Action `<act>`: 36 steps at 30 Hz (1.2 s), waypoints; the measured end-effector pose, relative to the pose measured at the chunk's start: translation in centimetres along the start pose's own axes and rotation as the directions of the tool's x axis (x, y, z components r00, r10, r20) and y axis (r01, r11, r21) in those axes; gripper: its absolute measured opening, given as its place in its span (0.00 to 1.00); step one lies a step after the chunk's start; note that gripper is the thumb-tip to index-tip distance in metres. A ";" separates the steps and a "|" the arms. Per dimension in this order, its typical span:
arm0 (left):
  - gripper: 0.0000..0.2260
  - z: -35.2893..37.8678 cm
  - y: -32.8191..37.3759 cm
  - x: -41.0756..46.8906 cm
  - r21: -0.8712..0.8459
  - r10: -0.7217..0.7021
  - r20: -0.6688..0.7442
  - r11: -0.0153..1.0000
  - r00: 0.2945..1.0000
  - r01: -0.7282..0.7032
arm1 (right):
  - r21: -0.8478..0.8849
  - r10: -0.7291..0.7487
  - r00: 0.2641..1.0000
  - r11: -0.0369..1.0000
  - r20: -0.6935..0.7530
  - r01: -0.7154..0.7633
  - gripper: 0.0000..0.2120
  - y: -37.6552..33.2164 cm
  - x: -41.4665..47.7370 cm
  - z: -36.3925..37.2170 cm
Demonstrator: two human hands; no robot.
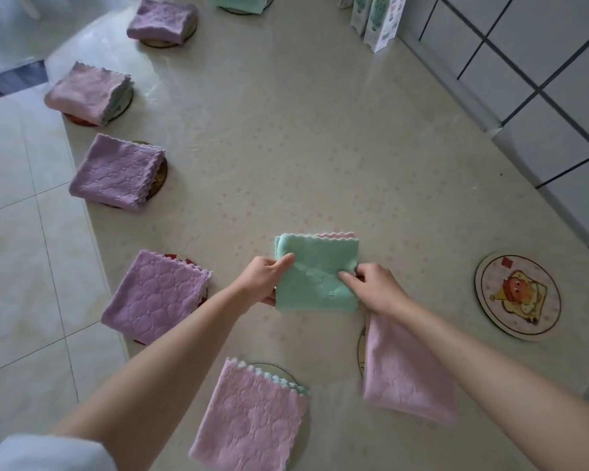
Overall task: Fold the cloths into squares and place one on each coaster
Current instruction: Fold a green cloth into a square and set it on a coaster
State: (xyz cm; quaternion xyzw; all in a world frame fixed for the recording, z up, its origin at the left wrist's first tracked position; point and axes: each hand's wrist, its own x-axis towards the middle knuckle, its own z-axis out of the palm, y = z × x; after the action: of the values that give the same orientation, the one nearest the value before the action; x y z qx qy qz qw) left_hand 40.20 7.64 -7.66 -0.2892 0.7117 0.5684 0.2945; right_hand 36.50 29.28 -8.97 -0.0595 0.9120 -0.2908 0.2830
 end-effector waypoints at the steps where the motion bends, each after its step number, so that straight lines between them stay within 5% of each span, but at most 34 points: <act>1: 0.18 0.0 0.2 0.2 -0.009 -0.034 -0.002 0.999 0.999 0.034 | 0.004 0.053 0.999 0.999 0.006 -0.054 0.21 -0.1 0.6 0.0; 7: 0.17 -0.2 0.2 0.8 -0.004 -0.135 -0.003 0.991 0.991 0.135 | 0.230 0.180 0.984 0.957 0.004 -0.176 0.17 0.0 2.3 0.1; 11: 0.14 -0.4 0.9 1.0 -0.001 -0.081 -0.037 0.997 0.996 0.081 | 0.345 0.193 0.976 0.927 -0.104 -0.147 0.09 -0.3 3.2 -0.6; 16: 0.13 -0.3 2.2 2.7 -0.068 -0.022 -0.265 0.998 0.964 0.005 | 0.348 0.125 0.985 0.934 -0.116 -0.077 0.06 -0.9 3.6 -1.1; 24: 0.11 0.2 2.1 3.6 0.362 0.213 -0.364 0.929 0.907 -0.073 | 0.114 0.143 0.980 0.985 -0.140 -0.128 0.11 -1.3 4.4 -0.3; 30: 0.14 0.5 1.5 3.6 0.342 0.165 -0.414 0.940 0.895 -0.015 | -0.013 0.197 0.967 0.979 -0.163 -0.202 0.14 -2.1 4.8 0.2; 36: 0.18 0.0 0.4 1.6 0.248 0.211 -0.349 0.960 0.913 -0.127 | 0.152 0.269 0.953 0.957 -0.138 -0.248 0.22 -2.6 2.5 -0.2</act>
State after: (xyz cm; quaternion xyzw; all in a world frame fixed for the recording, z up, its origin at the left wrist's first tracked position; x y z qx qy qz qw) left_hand 38.83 7.58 -8.65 -0.2940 0.8355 0.4444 0.1339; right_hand 34.15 26.56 -8.62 0.1028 0.9099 -0.3151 0.2492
